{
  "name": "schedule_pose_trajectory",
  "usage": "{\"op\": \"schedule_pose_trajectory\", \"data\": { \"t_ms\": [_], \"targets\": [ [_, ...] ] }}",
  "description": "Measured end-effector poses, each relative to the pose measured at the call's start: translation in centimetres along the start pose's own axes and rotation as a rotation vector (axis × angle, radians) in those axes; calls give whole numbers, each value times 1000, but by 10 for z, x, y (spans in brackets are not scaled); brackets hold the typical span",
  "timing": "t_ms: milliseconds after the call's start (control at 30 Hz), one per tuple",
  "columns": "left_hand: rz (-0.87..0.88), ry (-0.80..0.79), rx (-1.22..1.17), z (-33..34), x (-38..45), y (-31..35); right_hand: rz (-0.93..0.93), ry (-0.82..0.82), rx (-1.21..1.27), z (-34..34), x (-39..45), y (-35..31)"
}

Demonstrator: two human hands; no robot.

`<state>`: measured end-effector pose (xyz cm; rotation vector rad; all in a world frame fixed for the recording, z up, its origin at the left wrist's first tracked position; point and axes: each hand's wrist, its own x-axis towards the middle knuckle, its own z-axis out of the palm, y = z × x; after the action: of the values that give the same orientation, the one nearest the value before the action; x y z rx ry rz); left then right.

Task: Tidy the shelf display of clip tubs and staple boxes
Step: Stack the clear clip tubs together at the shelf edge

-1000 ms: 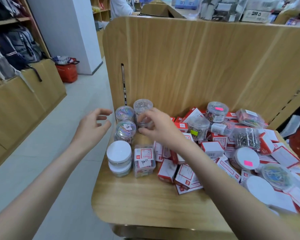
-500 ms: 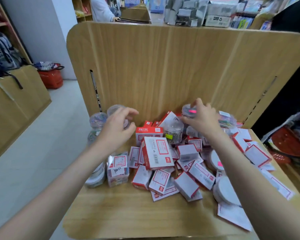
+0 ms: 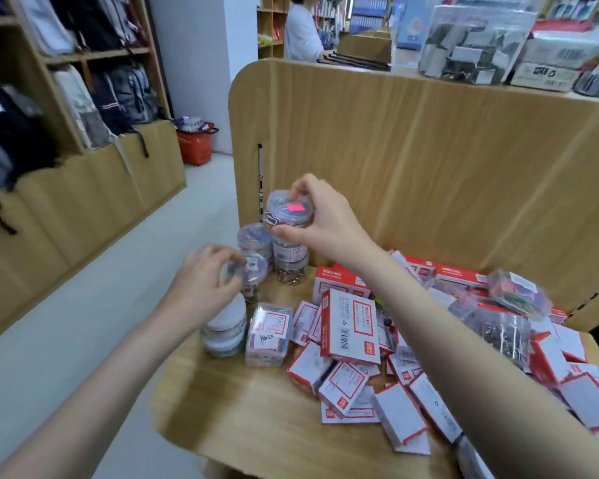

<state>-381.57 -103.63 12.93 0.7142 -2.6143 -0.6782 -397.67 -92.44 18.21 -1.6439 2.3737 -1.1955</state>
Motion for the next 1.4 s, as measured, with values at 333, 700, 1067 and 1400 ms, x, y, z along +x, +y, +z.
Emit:
{"op": "schedule_pose_trajectory", "data": {
  "t_ms": [333, 700, 1067, 1400],
  "targets": [
    [35, -131, 31, -8, -4, -20, 20, -107, -483, 69, 34, 5],
    [320, 58, -197, 0, -4, 14, 240, 201, -187, -20, -57, 18],
    [520, -398, 58, 78, -6, 64, 339, 30, -301, -70, -174, 48],
    [752, -295, -202, 75, -25, 59, 385, -87, 169, -41, -172, 39]
  ]
}}
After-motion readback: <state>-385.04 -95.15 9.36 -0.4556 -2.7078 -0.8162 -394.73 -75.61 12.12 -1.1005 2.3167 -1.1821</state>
